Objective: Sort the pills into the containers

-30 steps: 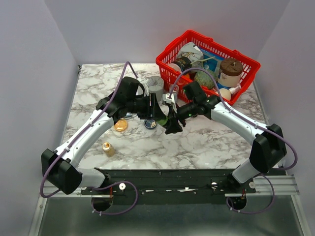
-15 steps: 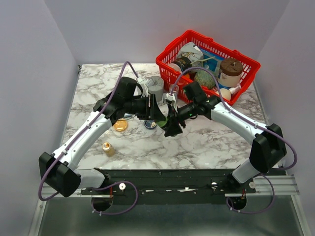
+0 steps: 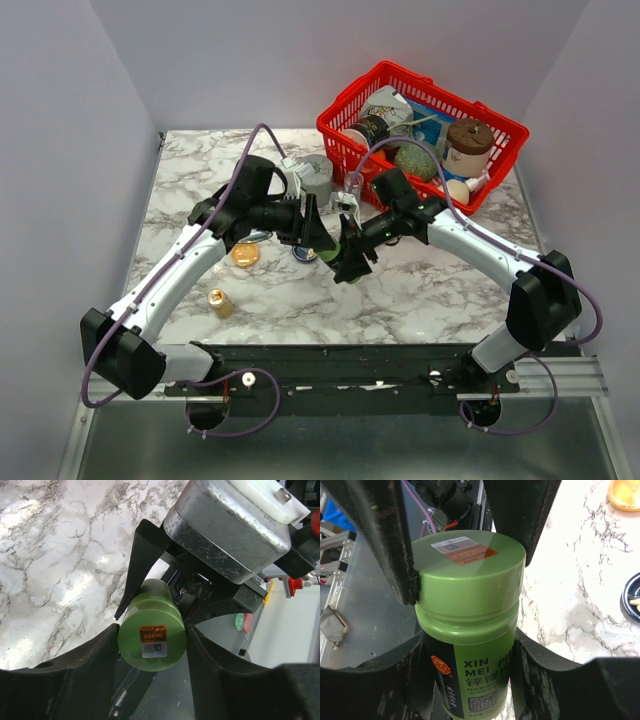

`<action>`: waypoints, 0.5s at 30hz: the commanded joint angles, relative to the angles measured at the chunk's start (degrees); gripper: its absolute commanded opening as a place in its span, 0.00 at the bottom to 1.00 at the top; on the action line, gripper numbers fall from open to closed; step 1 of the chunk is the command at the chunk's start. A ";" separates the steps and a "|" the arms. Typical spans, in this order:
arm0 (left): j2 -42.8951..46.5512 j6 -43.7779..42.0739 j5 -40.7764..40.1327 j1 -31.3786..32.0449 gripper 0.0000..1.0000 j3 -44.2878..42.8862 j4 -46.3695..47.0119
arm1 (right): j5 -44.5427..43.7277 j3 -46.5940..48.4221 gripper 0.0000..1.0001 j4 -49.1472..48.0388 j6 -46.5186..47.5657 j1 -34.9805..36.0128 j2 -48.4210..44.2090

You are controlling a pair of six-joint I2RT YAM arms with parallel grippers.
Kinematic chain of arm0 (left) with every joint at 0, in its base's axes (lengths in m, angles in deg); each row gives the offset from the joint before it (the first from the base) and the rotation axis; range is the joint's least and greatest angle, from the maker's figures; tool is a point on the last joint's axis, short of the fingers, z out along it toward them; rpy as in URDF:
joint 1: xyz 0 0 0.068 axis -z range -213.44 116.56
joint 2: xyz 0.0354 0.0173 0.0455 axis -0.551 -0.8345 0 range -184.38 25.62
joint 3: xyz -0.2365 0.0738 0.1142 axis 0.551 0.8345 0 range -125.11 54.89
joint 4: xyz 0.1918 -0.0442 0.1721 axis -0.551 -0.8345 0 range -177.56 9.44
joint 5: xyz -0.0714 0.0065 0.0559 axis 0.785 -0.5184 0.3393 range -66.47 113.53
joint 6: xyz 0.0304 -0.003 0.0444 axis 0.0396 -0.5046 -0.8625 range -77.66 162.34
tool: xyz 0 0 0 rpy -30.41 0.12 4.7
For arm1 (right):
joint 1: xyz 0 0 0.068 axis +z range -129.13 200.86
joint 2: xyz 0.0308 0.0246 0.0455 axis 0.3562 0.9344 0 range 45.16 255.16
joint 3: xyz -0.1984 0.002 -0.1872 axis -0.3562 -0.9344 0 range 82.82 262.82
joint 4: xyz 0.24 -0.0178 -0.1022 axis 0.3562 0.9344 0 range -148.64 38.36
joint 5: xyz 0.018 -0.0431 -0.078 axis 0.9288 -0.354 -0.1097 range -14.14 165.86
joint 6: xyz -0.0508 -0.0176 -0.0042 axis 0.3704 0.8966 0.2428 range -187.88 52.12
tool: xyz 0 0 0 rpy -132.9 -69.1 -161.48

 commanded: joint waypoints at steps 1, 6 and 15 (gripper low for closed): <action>1.37 0.03 1.14 0.67 0.70 -0.30 -2.07 | 6.33 1.11 0.19 -9.42 -1.04 0.27 -0.30; 2.25 0.56 -1.14 0.50 0.82 -1.70 -2.68 | 5.63 1.11 0.19 -9.42 -0.95 0.18 -0.22; 6.03 1.87 -2.81 -0.73 0.93 -1.27 -2.86 | 3.17 0.84 0.19 -9.33 0.19 0.09 -1.27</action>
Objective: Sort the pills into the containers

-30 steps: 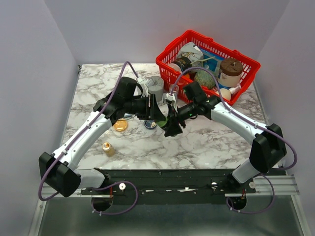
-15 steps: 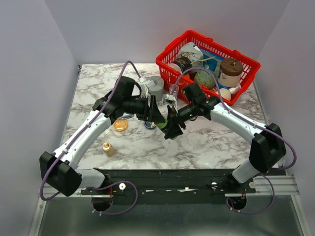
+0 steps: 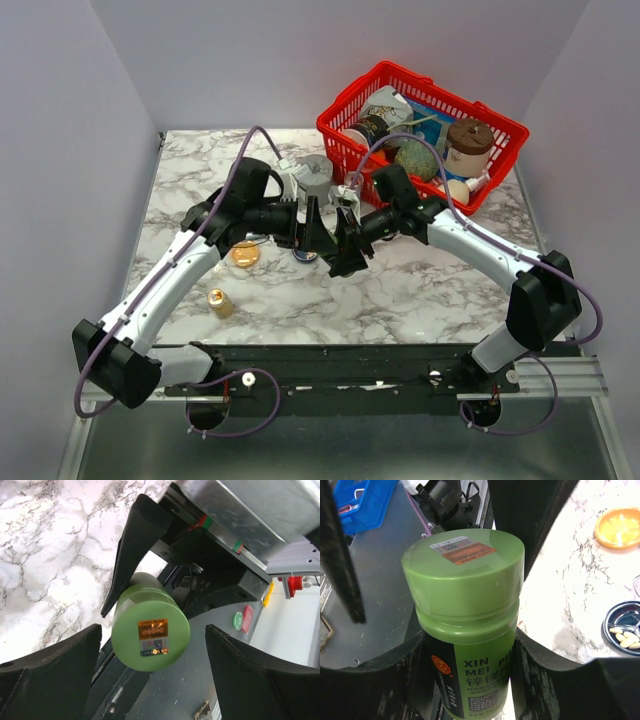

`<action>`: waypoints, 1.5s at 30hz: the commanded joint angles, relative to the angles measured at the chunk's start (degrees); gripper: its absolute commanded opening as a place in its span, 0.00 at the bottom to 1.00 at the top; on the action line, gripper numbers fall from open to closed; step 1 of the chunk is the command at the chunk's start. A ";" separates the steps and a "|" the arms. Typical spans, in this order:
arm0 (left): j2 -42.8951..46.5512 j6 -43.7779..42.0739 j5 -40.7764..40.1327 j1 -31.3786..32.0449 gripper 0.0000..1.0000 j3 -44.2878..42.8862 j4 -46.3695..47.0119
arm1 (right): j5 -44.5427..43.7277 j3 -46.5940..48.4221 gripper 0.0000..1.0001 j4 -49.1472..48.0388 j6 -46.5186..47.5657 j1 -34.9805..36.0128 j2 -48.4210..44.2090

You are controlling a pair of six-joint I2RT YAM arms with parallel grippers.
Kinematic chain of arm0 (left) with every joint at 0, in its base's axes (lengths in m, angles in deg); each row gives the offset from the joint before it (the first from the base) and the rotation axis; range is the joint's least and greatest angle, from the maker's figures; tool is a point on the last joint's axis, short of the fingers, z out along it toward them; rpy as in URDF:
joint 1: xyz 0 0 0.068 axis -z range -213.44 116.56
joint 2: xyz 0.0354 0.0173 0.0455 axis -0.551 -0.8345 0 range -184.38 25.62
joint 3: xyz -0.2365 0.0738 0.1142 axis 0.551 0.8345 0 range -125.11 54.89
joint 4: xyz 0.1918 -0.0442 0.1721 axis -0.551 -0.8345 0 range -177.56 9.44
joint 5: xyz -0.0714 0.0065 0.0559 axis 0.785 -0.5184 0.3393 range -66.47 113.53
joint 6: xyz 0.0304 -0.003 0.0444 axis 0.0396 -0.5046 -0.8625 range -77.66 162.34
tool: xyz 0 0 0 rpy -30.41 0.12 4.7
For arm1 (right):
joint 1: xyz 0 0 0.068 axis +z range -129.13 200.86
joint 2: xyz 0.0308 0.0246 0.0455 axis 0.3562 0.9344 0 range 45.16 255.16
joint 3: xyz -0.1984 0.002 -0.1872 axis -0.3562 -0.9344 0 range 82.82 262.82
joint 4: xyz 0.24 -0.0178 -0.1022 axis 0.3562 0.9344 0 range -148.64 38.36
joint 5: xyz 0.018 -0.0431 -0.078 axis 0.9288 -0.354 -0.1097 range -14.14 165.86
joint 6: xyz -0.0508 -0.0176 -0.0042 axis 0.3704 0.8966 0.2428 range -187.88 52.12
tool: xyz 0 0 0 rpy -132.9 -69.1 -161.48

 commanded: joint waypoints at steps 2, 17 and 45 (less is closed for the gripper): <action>5.75 2.03 -2.57 -1.43 0.97 -0.24 -0.52 | 0.00 0.62 0.19 -2.14 1.85 0.05 -1.75; 20.62 26.62 -20.69 -3.11 0.99 17.17 16.34 | -14.94 0.01 0.19 -0.38 9.06 -0.04 -5.53; 4.36 24.88 -35.72 7.79 0.73 0.91 4.05 | -19.52 1.06 0.19 -0.12 8.10 -0.04 -3.16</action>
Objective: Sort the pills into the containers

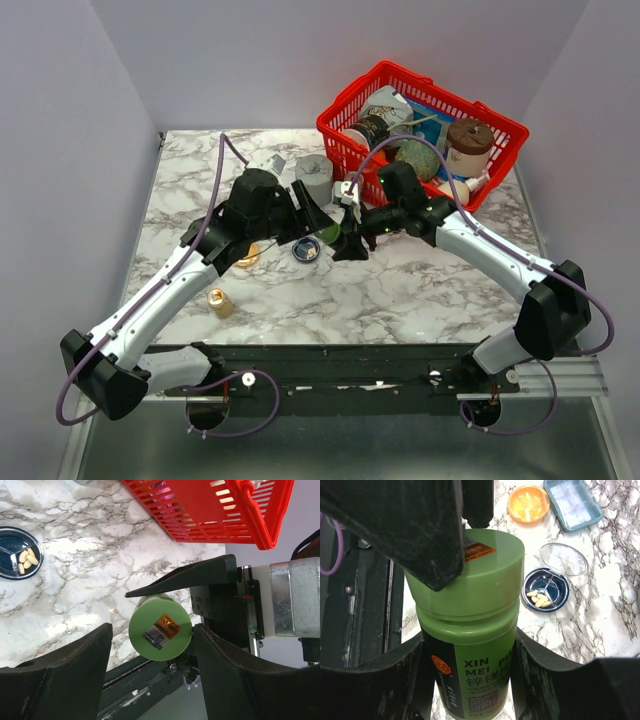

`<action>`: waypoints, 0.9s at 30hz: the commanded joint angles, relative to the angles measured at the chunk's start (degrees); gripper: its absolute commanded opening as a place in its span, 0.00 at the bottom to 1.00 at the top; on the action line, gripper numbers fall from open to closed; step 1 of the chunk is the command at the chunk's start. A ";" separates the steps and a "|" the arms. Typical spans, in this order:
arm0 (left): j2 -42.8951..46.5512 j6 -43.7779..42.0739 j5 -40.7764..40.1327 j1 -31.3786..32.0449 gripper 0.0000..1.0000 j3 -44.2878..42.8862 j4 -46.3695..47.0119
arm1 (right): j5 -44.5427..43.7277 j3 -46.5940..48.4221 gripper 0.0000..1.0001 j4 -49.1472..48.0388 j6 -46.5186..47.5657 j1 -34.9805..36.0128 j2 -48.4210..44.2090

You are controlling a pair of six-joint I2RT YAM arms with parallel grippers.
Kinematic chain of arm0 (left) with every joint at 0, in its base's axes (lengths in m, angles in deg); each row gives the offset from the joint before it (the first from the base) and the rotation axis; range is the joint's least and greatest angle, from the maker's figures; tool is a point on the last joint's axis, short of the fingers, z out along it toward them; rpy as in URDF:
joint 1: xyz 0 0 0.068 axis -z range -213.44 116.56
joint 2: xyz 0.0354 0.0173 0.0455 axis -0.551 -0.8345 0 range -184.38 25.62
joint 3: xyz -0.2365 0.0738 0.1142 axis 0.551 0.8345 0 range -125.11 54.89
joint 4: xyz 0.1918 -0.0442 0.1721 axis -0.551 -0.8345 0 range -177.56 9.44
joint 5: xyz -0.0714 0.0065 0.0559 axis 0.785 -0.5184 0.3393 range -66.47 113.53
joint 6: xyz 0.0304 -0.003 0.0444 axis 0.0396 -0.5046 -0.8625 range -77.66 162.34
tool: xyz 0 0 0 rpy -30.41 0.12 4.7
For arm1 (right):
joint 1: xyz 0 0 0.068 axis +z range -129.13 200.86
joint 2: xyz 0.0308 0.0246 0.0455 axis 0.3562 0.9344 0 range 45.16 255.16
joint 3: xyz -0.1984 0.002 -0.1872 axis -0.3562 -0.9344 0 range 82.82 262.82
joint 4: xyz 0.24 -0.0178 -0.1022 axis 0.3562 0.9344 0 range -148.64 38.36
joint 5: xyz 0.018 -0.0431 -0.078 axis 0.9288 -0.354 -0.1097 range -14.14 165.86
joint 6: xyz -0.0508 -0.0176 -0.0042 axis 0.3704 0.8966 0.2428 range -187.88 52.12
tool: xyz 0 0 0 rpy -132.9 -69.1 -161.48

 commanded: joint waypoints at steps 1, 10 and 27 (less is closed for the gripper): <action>-1.33 -0.86 -1.75 0.89 0.73 -2.15 -1.85 | -0.09 1.06 0.19 -0.41 0.45 -0.04 0.62; -3.52 -2.27 -1.13 2.38 0.61 -3.20 -2.46 | -0.18 1.24 0.19 -0.40 0.36 -0.04 0.80; -5.64 -15.72 15.19 -0.60 0.13 -2.07 -3.35 | 6.94 0.80 0.19 0.39 1.33 -0.04 -0.43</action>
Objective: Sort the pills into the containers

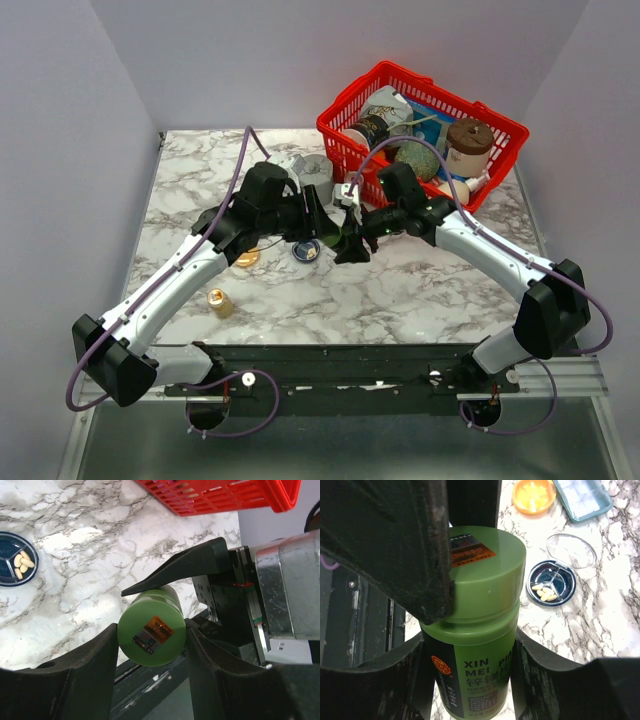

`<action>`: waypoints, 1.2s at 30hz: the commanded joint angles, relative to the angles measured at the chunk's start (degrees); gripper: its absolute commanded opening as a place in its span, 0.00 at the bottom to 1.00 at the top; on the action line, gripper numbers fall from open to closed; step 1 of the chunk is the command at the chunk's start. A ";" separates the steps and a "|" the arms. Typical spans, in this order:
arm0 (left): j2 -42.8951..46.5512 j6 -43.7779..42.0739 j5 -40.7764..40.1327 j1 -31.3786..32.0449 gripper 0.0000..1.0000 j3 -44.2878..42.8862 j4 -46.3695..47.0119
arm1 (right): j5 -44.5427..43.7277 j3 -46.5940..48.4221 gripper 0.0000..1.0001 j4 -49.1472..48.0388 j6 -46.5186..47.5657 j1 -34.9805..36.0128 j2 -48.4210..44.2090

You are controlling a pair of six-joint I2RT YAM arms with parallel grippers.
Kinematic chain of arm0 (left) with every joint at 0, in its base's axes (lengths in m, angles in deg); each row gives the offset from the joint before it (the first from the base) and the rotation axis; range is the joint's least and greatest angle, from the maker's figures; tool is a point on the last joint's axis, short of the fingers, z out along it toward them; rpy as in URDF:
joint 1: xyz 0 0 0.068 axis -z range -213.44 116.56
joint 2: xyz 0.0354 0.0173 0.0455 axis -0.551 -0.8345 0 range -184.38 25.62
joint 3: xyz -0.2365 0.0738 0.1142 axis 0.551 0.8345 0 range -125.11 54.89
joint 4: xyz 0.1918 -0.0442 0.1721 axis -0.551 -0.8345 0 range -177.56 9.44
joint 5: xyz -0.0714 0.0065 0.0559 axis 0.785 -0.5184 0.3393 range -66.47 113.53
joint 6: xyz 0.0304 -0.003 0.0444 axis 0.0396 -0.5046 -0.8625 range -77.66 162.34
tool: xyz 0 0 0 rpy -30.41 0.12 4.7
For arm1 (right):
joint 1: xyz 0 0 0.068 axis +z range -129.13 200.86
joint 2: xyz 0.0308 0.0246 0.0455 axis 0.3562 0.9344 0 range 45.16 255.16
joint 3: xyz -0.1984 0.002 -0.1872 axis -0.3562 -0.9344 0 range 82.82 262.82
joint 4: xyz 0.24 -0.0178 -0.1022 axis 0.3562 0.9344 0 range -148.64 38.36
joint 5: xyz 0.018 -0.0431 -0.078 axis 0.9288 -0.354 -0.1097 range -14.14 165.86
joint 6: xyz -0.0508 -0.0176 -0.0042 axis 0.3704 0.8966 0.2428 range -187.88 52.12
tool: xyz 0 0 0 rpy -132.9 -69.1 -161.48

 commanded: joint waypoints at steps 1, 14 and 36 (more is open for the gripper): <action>-0.33 -6.52 11.10 -2.40 0.13 1.82 -0.68 | 7.59 0.80 0.19 -1.43 0.58 0.13 -0.72; 1.35 -18.02 26.84 -5.74 0.11 2.62 -2.77 | 24.28 0.54 0.19 -4.41 -7.58 -0.04 2.18; 8.46 -19.26 23.68 -12.51 0.99 -0.37 -1.46 | 26.68 -1.22 0.19 -10.39 -13.75 -0.04 3.50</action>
